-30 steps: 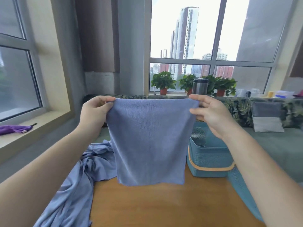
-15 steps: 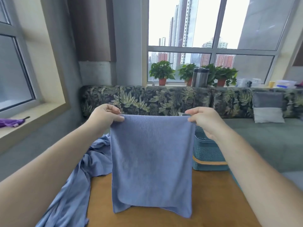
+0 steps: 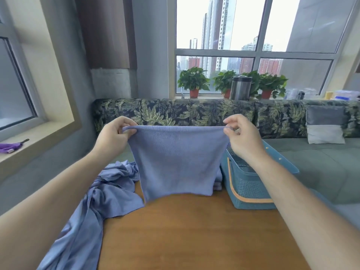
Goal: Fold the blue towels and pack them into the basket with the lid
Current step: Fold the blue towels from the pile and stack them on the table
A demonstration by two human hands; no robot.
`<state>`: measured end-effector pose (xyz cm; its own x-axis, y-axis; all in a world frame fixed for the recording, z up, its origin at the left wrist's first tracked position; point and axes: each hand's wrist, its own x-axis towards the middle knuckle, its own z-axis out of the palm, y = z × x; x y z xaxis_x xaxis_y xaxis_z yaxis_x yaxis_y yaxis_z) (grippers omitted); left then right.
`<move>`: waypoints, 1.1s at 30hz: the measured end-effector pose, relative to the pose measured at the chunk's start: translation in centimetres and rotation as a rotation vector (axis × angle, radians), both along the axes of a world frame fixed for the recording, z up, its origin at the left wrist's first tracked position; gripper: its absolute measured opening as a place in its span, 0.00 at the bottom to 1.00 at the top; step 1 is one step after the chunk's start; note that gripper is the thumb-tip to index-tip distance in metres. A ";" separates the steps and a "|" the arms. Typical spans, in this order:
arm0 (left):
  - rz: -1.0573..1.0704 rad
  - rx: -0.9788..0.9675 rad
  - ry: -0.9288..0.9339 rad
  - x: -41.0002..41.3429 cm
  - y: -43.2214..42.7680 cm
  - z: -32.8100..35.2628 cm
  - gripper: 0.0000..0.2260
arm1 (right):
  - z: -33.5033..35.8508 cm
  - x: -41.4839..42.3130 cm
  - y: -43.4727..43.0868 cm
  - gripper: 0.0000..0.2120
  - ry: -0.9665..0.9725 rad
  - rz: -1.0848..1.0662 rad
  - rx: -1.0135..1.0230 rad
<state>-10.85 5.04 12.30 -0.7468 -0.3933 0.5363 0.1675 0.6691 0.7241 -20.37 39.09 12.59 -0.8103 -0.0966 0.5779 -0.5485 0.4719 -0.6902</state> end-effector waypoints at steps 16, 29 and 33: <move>0.034 0.249 -0.389 10.8 3.9 -28.0 0.04 | -28.9 10.8 4.9 0.06 -0.419 0.038 0.120; 0.030 0.342 -0.306 11.6 4.8 -27.6 0.12 | -28.7 11.3 5.2 0.10 -0.426 0.053 0.090; 0.005 0.384 -0.372 11.8 5.1 -27.7 0.18 | -28.9 11.4 5.2 0.23 -0.301 0.099 0.135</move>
